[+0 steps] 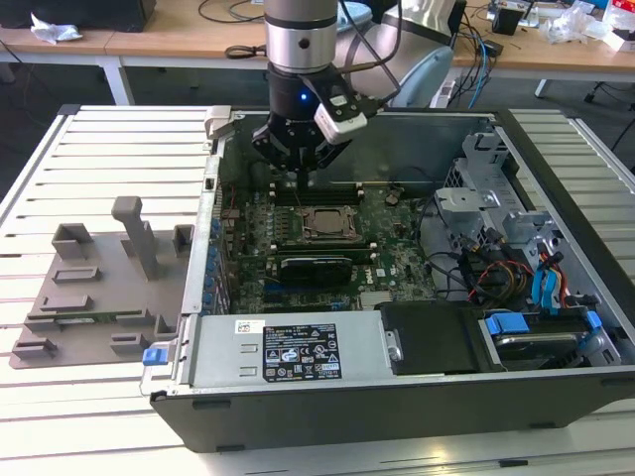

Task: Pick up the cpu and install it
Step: 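Install the first cpu locking lever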

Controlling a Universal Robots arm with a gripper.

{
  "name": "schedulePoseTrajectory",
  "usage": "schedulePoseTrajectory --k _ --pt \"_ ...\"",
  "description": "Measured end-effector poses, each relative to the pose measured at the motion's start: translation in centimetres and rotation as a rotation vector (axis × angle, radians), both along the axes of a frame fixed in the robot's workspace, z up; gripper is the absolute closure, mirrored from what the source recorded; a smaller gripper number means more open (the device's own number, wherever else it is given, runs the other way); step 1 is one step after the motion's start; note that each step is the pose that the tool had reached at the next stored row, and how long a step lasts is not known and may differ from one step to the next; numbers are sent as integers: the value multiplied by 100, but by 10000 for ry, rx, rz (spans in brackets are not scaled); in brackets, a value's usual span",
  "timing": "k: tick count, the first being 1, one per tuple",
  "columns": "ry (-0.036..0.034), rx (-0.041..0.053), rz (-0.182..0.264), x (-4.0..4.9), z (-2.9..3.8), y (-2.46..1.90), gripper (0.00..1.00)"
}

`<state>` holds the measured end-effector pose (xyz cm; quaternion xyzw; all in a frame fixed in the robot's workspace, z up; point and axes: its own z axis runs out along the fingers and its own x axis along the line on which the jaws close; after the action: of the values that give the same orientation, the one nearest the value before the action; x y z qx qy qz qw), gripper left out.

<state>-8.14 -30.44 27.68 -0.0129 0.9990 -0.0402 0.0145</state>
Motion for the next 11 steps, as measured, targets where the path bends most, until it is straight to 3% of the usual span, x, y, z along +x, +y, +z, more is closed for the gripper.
schedulePoseTrajectory --k 6,11 --pt "-1 2 1 -48 -13 162 89" --pt "-1 2 0 -77 -21 208 89"
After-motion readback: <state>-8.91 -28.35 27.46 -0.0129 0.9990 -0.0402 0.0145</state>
